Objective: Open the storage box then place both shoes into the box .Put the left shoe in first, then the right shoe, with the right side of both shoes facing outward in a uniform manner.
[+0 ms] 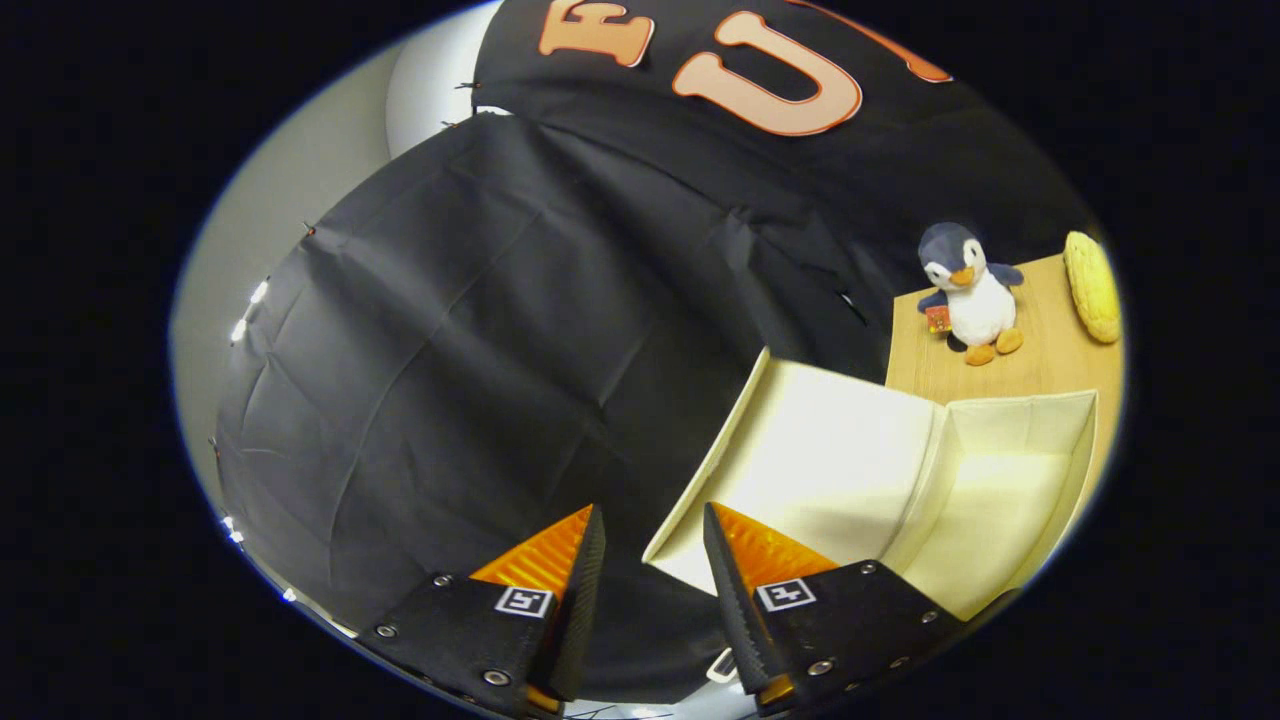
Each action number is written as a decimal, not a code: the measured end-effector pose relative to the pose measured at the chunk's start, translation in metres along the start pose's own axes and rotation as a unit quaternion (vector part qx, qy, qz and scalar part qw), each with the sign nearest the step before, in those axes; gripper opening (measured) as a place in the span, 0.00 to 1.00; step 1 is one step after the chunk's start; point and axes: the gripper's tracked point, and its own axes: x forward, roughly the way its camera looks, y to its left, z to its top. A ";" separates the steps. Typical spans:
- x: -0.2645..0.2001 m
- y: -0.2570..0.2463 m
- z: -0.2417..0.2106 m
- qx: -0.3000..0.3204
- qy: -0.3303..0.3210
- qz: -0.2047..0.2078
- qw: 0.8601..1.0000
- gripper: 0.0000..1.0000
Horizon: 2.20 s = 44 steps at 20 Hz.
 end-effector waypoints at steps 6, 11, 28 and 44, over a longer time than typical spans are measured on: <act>-0.050 -0.032 0.001 -0.051 -0.013 -0.046 0.998 0.80; -0.103 -0.081 0.009 -0.084 -0.026 -0.117 0.989 0.94; -0.282 -0.262 -0.012 -0.129 -0.037 -0.340 0.931 0.98; -0.304 -0.389 -0.136 -0.119 0.095 -0.422 0.894 0.82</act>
